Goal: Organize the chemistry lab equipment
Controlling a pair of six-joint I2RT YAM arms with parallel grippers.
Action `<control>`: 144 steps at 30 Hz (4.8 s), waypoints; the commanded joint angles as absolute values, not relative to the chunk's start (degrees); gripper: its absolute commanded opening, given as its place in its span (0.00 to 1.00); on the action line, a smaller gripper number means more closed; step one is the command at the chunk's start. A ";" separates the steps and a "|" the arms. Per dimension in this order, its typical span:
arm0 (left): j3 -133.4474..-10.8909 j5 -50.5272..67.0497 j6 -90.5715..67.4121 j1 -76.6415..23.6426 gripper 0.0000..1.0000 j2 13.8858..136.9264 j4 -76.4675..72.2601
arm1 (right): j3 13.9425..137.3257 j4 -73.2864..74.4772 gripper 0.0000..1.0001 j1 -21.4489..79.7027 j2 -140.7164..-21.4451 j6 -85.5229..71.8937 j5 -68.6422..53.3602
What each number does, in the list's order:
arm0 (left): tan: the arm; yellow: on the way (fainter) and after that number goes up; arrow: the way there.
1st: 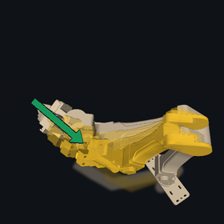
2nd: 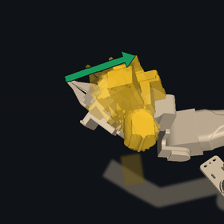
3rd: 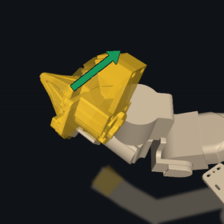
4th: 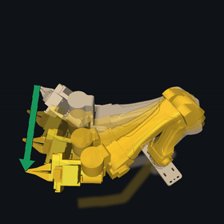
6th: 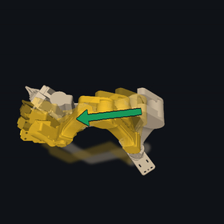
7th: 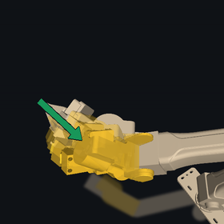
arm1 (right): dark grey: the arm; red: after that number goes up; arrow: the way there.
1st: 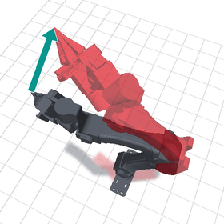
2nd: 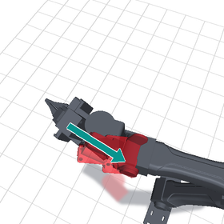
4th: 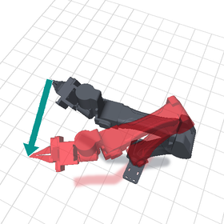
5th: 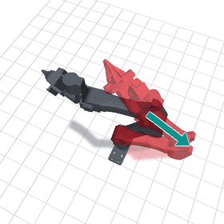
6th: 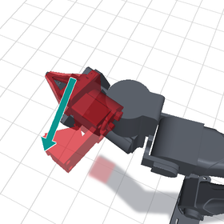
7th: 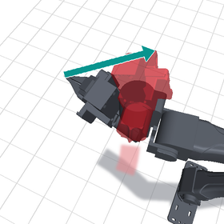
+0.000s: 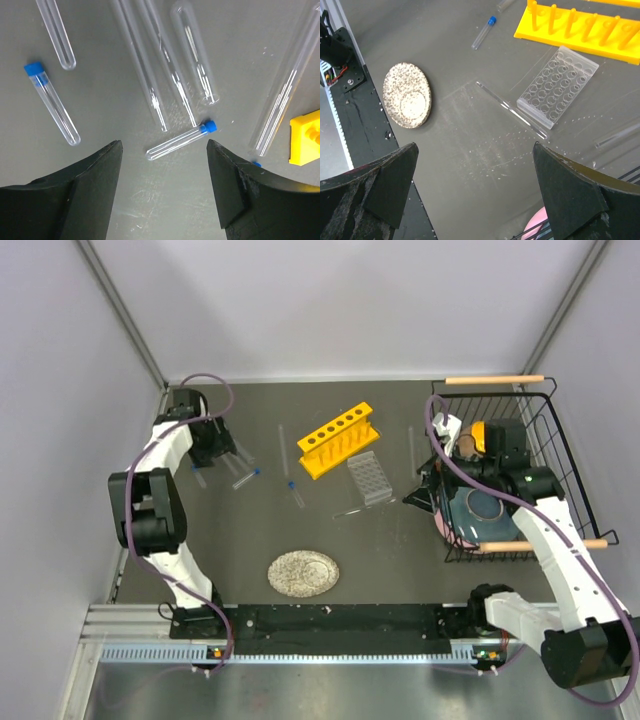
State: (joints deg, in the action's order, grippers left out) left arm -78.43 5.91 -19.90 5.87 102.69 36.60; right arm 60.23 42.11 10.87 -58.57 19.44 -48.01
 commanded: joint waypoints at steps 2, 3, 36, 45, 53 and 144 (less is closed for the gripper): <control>-83.67 6.94 -17.93 5.80 0.70 105.02 37.79 | 59.41 39.73 0.99 11.60 -58.45 19.60 -48.16; -84.63 7.20 -17.76 5.80 0.65 105.90 37.88 | 59.41 39.64 0.99 11.69 -58.45 19.51 -48.16; -103.71 8.17 -20.21 2.20 0.44 123.13 44.91 | 57.75 39.02 0.99 11.60 -57.74 19.69 -48.25; -104.50 8.87 -20.21 1.67 0.44 124.80 45.00 | 57.30 39.02 0.99 11.60 -57.48 19.78 -48.34; -106.34 8.61 -20.39 1.32 0.43 126.47 46.14 | 57.13 39.02 0.99 11.60 -57.31 19.78 -48.34; -56.07 17.85 -25.32 -44.28 0.05 55.28 6.33 | 82.01 35.73 0.99 18.63 -67.77 -9.29 -64.87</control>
State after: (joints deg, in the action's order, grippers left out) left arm -54.06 24.25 -24.36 -38.98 53.49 10.81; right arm 82.52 46.17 16.51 -68.12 3.81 -64.60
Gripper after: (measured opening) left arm 0.286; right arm 0.988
